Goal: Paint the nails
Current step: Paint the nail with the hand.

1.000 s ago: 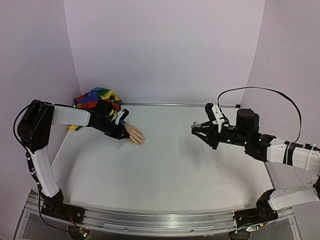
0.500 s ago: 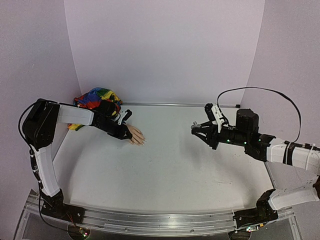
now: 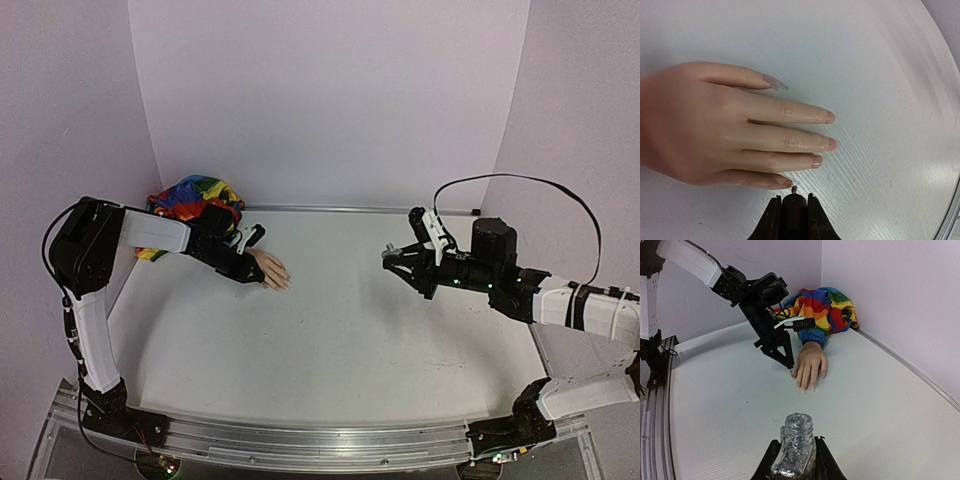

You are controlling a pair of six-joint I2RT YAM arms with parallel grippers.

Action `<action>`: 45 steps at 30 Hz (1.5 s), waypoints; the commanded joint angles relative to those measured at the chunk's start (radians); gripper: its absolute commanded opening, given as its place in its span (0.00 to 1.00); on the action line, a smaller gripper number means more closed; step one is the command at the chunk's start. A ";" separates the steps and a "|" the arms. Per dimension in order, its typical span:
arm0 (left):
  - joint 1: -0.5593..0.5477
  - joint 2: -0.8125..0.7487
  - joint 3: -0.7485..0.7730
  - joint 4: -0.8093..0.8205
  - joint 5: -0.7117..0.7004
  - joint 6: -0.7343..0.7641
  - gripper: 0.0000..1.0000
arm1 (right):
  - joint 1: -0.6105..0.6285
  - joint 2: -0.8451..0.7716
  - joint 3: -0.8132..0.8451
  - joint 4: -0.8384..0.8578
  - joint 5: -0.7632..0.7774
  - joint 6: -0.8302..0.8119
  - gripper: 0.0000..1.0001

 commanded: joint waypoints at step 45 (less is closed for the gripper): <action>0.013 0.020 0.054 0.017 0.029 0.016 0.00 | 0.002 -0.003 0.000 0.036 -0.013 -0.008 0.00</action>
